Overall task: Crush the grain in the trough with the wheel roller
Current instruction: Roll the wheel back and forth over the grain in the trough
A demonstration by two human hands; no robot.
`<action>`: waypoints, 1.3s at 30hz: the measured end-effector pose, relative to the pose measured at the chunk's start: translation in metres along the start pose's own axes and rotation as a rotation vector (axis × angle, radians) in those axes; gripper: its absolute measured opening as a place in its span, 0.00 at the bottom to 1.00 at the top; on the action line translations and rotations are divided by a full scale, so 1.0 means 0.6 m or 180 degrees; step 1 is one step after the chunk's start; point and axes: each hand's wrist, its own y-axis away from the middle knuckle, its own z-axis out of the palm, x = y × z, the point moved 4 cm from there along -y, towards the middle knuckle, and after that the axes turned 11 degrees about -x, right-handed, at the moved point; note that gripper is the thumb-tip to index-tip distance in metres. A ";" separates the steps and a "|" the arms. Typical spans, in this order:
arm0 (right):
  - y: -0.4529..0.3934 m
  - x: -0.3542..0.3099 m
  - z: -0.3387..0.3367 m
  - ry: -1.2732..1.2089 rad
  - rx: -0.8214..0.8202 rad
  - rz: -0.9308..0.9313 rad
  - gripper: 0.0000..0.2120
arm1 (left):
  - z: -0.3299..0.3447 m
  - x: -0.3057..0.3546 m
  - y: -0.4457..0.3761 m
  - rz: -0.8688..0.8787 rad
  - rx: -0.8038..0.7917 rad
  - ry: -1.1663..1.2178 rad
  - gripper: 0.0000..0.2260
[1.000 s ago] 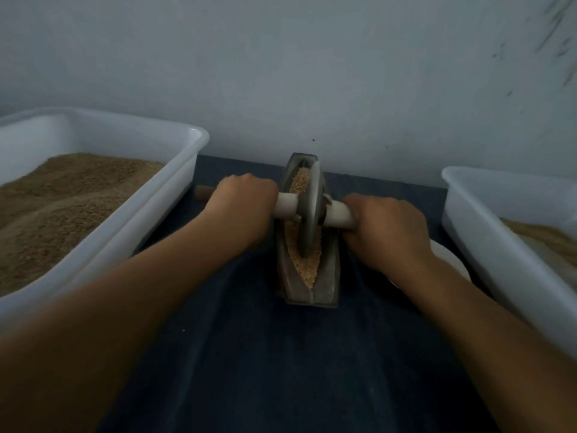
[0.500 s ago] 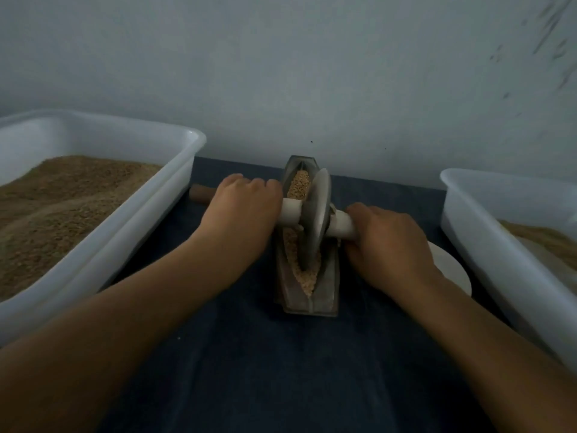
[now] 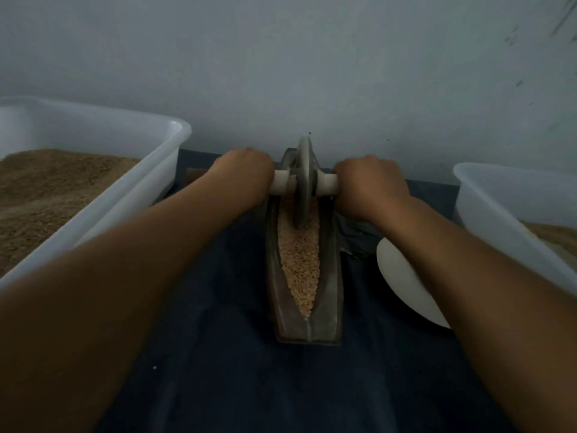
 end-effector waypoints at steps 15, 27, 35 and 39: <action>0.086 -0.003 0.011 -0.0408 0.0295 -0.0254 0.07 | 0.016 0.028 0.091 -0.0113 0.0341 -0.0287 0.14; 0.220 -0.023 -0.032 -0.0732 0.0666 -0.0402 0.08 | 0.033 0.027 0.204 0.0265 0.1025 -0.0477 0.18; 0.168 -0.019 -0.002 -0.0437 0.0708 -0.0302 0.09 | 0.032 0.024 0.142 0.0278 0.0899 -0.0349 0.18; 0.107 -0.007 0.016 -0.0303 0.0566 -0.0128 0.12 | 0.020 0.022 0.087 0.0170 0.0838 -0.0275 0.16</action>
